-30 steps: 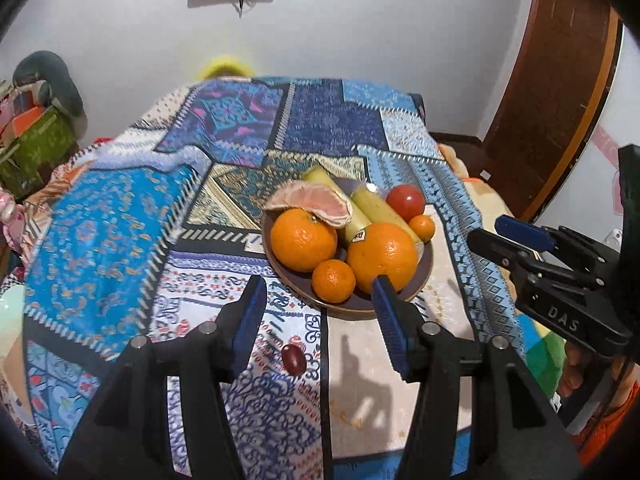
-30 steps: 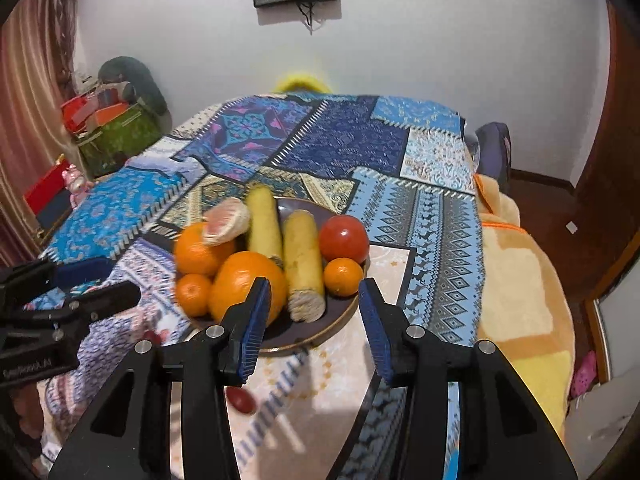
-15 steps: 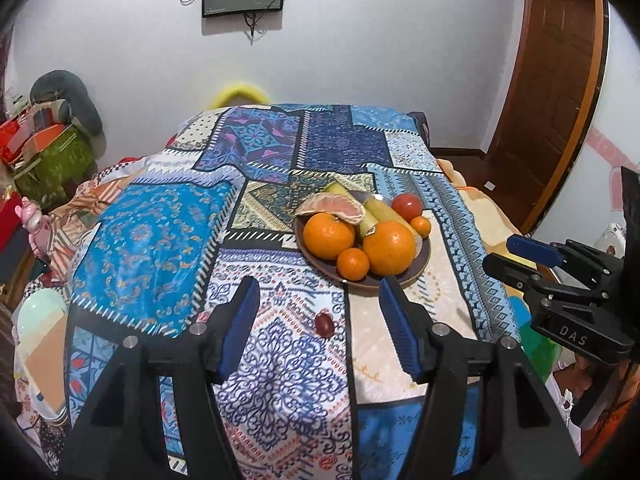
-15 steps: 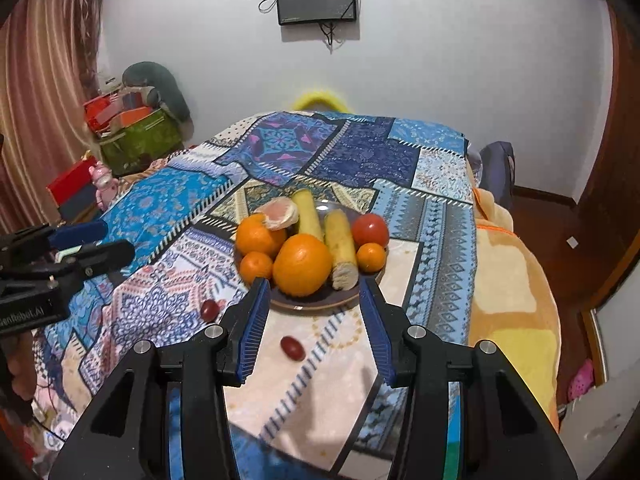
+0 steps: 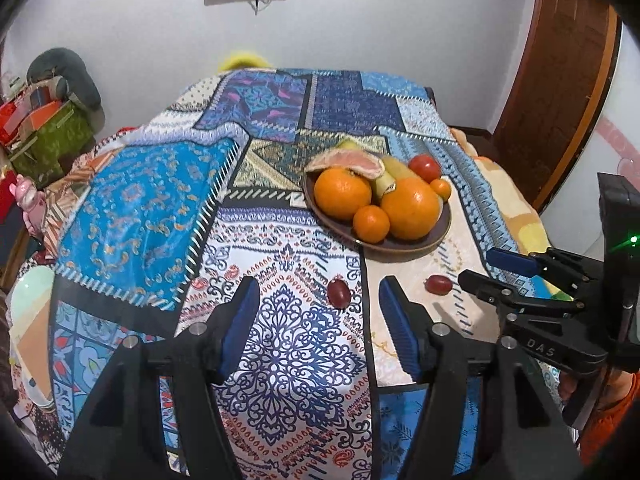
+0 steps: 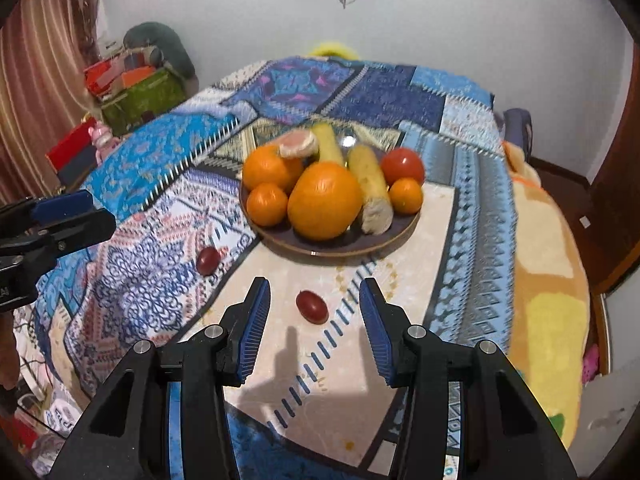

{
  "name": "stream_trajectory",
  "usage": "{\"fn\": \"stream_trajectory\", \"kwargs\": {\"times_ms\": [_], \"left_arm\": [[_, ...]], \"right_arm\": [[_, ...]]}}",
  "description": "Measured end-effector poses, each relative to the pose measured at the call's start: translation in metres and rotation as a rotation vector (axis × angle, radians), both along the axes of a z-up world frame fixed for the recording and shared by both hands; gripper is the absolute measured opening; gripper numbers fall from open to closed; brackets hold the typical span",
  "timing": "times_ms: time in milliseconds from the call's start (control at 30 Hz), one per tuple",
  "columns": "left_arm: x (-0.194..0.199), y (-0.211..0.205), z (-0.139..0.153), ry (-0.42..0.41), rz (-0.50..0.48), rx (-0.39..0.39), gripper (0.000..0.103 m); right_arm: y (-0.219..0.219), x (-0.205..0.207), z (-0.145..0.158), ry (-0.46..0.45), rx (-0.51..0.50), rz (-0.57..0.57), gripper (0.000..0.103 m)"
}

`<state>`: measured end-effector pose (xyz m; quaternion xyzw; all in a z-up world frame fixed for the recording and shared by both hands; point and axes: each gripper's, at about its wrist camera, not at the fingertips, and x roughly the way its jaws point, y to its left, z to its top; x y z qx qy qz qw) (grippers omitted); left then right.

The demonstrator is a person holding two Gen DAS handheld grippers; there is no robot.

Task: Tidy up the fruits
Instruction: 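Move the left gripper toward a dark red grape while the right gripper approaches the other grape, then grasp a dark red grape with the left gripper while the right gripper grasps the other grape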

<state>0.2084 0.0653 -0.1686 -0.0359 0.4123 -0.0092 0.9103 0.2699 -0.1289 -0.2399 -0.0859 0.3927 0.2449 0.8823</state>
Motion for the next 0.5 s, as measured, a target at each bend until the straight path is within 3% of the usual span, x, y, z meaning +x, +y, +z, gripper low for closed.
{"fn": "stream_trajectory", "kwargs": {"times_ms": [400, 500], "left_arm": [[0.020, 0.004, -0.040, 0.089, 0.000, -0.020, 0.062], [0.024, 0.005, -0.048, 0.107, 0.004, -0.025, 0.062]], "right_arm": [[0.009, 0.024, -0.041, 0.124, -0.008, 0.028, 0.043], [0.010, 0.025, -0.043, 0.121, -0.010, 0.031, 0.042]]}}
